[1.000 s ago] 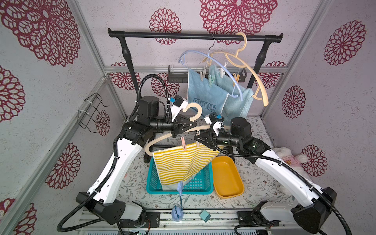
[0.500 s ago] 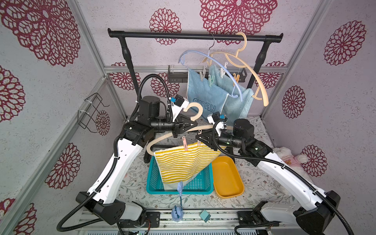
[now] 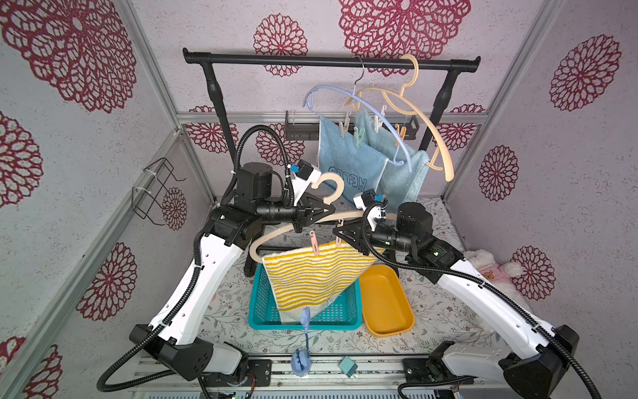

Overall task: Remove the clothespins securing towels to the hanger
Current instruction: Remove the clothespin from the hanger.

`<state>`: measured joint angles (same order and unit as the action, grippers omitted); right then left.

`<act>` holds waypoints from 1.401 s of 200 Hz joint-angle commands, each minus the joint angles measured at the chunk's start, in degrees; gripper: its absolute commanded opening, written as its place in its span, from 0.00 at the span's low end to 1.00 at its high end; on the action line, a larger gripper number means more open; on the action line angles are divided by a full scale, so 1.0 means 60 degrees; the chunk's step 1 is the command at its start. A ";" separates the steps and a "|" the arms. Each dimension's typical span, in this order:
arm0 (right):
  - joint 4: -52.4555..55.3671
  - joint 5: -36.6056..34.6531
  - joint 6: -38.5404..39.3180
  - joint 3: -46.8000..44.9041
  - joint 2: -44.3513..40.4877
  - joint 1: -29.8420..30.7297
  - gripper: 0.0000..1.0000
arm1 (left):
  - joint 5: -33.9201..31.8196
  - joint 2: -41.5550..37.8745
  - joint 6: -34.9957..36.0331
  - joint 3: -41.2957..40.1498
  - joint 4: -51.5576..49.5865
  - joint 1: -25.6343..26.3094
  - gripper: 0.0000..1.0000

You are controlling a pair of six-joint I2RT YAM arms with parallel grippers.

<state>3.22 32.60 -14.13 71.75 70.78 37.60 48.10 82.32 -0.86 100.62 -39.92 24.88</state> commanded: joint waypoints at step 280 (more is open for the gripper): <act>-0.2864 -0.1103 -0.0019 0.0362 -0.1690 -0.0438 0.00 | -0.1774 0.0517 -0.0818 -0.0342 -0.1512 -0.0160 0.00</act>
<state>-2.13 28.27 -15.70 70.70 65.87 36.49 42.59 83.15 -4.16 99.96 -41.21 24.97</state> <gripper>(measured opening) 0.186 0.091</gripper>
